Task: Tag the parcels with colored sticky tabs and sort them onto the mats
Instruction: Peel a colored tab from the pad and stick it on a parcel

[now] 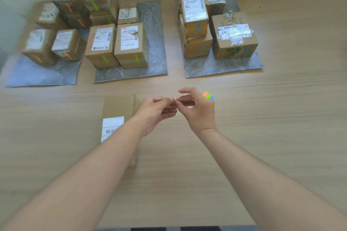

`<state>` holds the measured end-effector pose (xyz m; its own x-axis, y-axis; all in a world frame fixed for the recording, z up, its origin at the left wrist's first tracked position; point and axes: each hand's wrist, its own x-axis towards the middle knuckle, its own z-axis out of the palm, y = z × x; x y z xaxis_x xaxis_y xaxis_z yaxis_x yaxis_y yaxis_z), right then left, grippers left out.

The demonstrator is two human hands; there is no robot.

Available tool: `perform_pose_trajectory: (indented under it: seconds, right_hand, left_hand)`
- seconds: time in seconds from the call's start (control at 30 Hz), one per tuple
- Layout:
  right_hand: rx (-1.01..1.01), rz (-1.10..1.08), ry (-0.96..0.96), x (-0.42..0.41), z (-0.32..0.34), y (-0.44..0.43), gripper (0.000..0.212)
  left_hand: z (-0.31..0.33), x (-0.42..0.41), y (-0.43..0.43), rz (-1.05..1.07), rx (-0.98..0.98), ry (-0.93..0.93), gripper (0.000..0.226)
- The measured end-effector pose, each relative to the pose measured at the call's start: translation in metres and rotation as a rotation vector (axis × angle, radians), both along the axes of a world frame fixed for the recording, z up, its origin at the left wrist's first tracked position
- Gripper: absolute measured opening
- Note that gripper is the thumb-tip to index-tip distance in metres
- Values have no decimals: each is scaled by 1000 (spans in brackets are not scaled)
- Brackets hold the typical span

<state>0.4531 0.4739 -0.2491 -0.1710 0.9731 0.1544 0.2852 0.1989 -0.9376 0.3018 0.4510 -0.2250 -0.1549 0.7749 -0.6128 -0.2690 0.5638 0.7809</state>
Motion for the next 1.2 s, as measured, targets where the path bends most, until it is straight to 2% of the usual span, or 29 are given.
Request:
perform_pose_trajectory:
  seconds: [0.13, 0.23, 0.37, 0.47, 0.57, 0.67, 0.77, 0.83, 0.97, 1.03, 1.2]
  right_hand:
    - [124, 107, -92, -26, 2, -47, 30]
    - [205, 151, -146, -44, 4, -87, 27]
    - [236, 208, -153, -65, 9, -142, 26]
    - [241, 157, -188, -78, 5, -171, 26]
    - [261, 149, -289, -95, -1, -185, 39]
    - [269, 278, -432, -108, -10, -188, 55]
    - [218, 453, -596, -117, -21, -192, 60]
    - [201, 519, -679, -118, -28, -189, 59]
    - [226, 546, -711, -116, -37, -193, 51]
    - [275, 516, -691, -116, -43, -192, 39]
    - [291, 430, -674, -123, -53, -190, 26]
  left_hand:
    - [3, -31, -57, 33, 18, -41, 24]
    - [4, -56, -98, 32, 37, -51, 19]
    - [3, -87, -155, 8, 70, 6, 15]
    - [-5, -105, -196, -3, 101, 74, 10]
    - [-27, -120, -226, -27, 143, 187, 11]
    - [-54, -125, -242, -25, 173, 260, 10]
    - [-83, -124, -252, 2, 168, 317, 13]
    - [-95, -119, -255, 6, 171, 334, 14]
    - [-106, -112, -256, 81, 183, 308, 19]
    - [-110, -110, -254, 111, 188, 302, 21]
    - [-112, -111, -254, 142, 189, 339, 20]
